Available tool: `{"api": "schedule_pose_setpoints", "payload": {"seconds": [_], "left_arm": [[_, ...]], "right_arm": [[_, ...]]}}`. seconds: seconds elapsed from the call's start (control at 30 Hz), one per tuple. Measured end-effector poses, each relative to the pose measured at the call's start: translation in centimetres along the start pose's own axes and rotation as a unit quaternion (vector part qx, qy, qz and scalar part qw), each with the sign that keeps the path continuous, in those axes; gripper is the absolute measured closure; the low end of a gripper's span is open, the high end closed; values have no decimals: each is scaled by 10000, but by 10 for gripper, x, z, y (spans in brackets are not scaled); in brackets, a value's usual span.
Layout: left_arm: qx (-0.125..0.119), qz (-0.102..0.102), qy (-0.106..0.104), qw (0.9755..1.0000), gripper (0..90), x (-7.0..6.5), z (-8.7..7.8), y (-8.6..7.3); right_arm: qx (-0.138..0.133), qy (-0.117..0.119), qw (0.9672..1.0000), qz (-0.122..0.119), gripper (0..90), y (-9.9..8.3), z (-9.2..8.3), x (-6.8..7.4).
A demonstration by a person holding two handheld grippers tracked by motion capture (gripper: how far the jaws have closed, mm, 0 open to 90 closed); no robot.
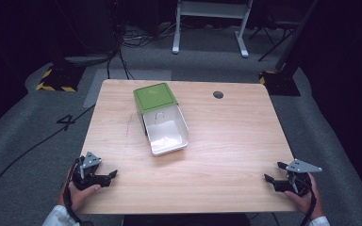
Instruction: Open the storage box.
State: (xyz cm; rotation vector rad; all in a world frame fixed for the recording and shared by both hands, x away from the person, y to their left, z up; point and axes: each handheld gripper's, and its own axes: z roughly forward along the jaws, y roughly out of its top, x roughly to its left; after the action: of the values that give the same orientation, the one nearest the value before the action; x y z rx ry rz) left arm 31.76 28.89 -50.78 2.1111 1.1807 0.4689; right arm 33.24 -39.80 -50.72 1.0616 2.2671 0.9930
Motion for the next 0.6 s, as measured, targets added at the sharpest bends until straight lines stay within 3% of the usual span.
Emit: {"api": "schedule_pose_setpoints", "payload": {"seconds": [0.6], "left_arm": [[8, -62, 44, 10000, 166, 1, 2, 2]], "right_arm": [[21, 55, 10000, 50, 194, 0, 1, -2]]}}
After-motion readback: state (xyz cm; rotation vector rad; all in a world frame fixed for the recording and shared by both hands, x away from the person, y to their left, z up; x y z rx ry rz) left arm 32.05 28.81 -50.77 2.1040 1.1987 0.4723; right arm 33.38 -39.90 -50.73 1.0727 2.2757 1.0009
